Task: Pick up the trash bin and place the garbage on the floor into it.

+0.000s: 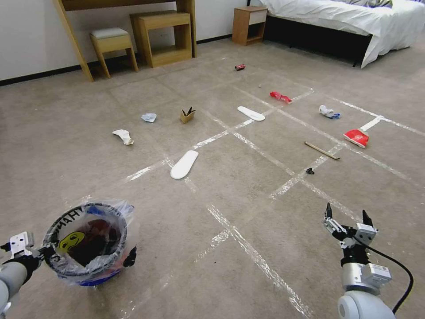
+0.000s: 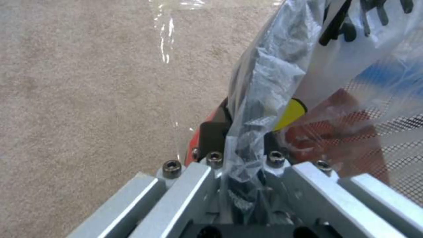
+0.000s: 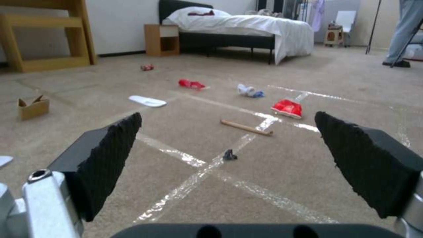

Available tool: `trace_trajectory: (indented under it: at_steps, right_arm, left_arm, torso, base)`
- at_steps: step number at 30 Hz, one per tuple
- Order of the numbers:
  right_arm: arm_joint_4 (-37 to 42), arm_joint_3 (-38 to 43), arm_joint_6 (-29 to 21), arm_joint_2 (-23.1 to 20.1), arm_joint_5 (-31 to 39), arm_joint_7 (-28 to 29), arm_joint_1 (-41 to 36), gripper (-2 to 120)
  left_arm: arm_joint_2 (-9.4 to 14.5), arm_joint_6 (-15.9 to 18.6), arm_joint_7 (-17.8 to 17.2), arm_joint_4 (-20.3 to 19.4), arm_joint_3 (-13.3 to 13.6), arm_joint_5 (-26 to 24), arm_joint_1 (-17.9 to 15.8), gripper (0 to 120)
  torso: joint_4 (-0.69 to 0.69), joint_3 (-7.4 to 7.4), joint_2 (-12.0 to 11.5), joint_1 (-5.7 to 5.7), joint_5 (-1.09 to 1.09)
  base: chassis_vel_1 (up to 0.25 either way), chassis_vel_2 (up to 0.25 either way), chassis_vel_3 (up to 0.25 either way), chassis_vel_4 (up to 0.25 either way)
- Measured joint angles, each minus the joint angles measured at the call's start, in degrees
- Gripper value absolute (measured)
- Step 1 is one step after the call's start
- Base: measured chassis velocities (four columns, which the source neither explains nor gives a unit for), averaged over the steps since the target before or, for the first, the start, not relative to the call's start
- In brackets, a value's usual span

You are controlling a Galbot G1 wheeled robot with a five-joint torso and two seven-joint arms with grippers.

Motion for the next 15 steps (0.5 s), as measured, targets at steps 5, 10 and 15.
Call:
trace_trajectory:
  at_steps: [5,10,15]
  right_arm:
    - [0.0,0.0,-0.1,-0.1,0.0,0.1,0.0,100]
    - [0.2,0.1,-0.2,-0.1,0.0,0.1,-0.2,100]
    - [0.4,0.2,-0.3,-0.1,0.0,0.2,-0.3,100]
  left_arm:
    - [0.1,-0.1,0.1,0.2,0.0,0.2,-0.1,1]
    - [0.1,-0.1,0.1,0.2,0.0,0.2,-0.2,1]
    - [0.1,-0.1,0.1,0.2,0.0,0.2,-0.1,1]
  torso:
    - [0.0,0.0,0.0,0.0,0.0]
    - [0.0,0.0,0.0,-0.01,0.0]
    - [0.0,0.0,0.0,-0.01,0.0]
  base:
    - [0.0,0.0,0.0,0.0]
    - [-0.03,0.018,0.032,-0.03]
    - [-0.05,0.063,0.066,-0.062]
